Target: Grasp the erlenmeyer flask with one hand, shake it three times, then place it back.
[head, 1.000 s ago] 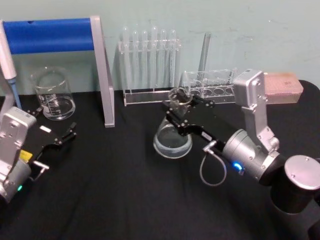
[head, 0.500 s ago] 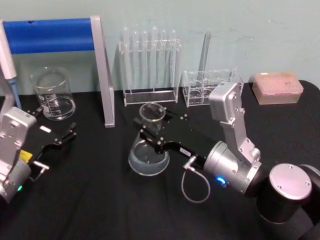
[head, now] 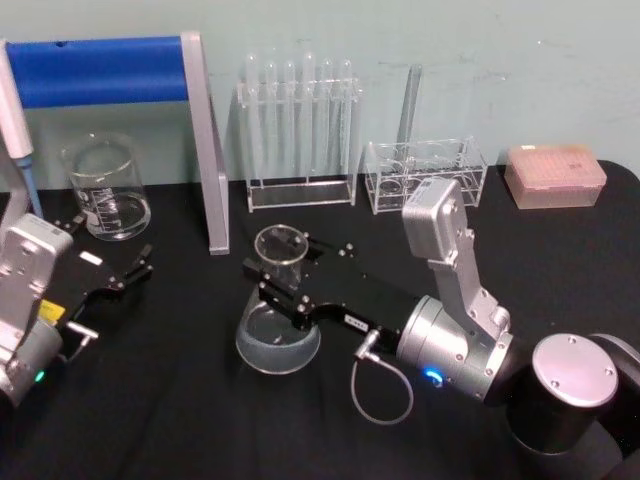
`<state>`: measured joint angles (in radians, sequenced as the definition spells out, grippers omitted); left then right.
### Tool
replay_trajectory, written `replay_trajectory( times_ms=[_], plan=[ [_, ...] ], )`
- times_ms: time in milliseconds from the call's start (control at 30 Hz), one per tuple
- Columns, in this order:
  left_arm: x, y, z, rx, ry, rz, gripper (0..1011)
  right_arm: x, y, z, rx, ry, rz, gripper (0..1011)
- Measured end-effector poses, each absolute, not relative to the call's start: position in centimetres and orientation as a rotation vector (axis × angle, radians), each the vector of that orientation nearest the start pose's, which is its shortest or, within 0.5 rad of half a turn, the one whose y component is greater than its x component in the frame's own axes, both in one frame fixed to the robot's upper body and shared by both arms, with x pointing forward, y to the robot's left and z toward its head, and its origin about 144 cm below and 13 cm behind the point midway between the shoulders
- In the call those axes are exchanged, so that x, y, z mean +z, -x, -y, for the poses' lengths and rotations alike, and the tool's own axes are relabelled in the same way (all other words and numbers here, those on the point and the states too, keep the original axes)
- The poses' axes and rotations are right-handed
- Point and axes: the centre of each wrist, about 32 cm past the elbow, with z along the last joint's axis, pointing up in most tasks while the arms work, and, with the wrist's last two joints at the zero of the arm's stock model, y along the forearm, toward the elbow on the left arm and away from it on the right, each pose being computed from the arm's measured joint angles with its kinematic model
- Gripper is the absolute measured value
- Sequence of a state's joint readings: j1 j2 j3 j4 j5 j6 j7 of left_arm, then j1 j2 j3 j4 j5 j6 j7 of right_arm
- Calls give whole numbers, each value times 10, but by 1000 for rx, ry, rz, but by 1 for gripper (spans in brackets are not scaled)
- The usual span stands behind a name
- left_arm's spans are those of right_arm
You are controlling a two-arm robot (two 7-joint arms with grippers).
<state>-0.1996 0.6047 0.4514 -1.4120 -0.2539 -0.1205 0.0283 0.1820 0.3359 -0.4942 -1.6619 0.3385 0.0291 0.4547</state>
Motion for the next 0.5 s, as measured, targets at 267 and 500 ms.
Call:
replay_trajectory(
  times_ms=[267, 500],
  plan=[
    [1140, -489, -310, 1248, -304, 285, 1001, 1192, -481, 185, -742, -25, 58, 449],
    [1140, -489, -310, 1248, -305, 285, 1001, 1194, -493, 203, -872, -36, 47, 449]
  ],
)
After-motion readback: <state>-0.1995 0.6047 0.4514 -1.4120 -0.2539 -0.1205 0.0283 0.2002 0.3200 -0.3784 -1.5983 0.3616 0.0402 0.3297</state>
